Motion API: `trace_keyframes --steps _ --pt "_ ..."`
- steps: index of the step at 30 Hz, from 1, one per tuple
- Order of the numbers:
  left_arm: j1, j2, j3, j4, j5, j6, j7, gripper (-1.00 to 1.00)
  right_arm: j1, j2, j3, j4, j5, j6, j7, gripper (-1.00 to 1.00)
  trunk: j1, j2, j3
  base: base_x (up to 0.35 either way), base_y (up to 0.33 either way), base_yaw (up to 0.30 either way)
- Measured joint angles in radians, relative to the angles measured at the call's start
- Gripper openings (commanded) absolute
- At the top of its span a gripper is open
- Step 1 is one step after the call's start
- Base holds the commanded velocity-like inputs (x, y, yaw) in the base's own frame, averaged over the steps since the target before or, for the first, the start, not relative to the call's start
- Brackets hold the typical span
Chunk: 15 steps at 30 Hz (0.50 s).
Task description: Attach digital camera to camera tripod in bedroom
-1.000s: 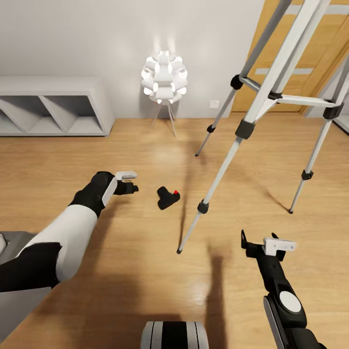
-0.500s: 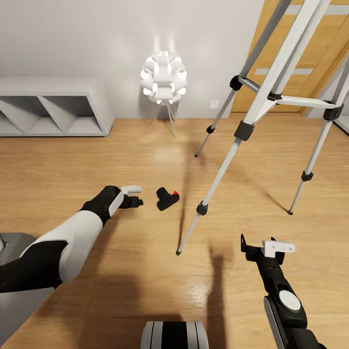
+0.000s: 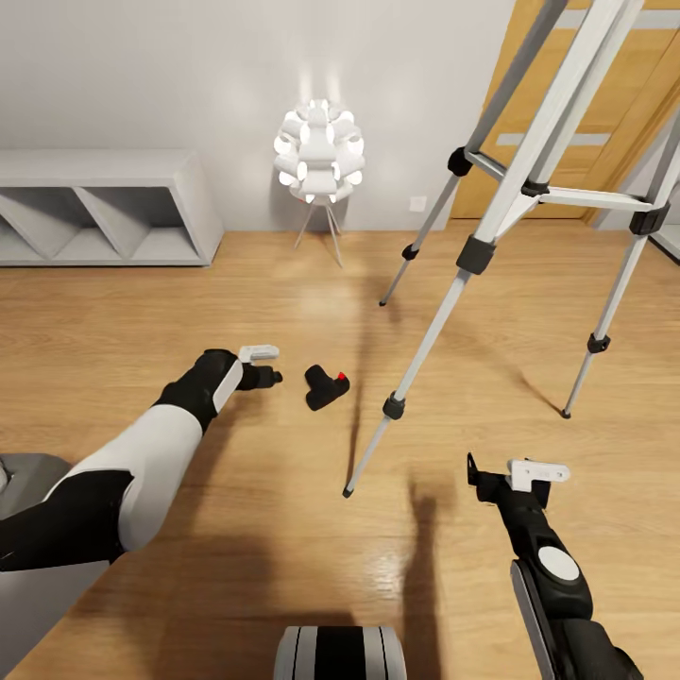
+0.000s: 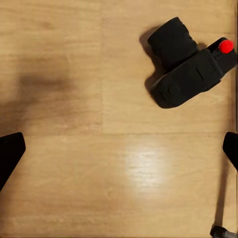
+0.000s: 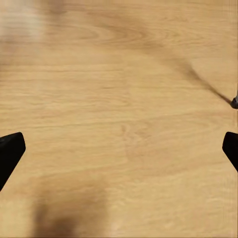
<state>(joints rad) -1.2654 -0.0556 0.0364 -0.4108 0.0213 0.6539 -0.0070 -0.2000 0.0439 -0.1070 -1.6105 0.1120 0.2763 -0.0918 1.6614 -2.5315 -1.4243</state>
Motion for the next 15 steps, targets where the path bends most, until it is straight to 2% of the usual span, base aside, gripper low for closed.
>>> trace_keyframes --steps 3,8,15 --pt "0.000 -0.001 -0.001 -0.014 -0.001 0.003 0.002 1.00 -0.096 0.000 0.000 0.082 0.000 0.063 0.000 1.00 0.000 0.000 0.000 0.010 0.000 0.000" --pt "0.000 0.000 -0.002 -0.017 -0.002 0.004 0.004 1.00 -0.271 0.000 0.000 0.255 0.000 0.089 -0.001 1.00 0.000 0.000 0.000 0.063 0.000 0.000" --pt "0.000 -0.001 -0.002 -0.018 -0.002 0.005 0.004 1.00 -0.576 0.000 0.002 0.611 0.002 0.089 -0.002 1.00 0.000 0.000 0.000 0.039 0.000 0.000"
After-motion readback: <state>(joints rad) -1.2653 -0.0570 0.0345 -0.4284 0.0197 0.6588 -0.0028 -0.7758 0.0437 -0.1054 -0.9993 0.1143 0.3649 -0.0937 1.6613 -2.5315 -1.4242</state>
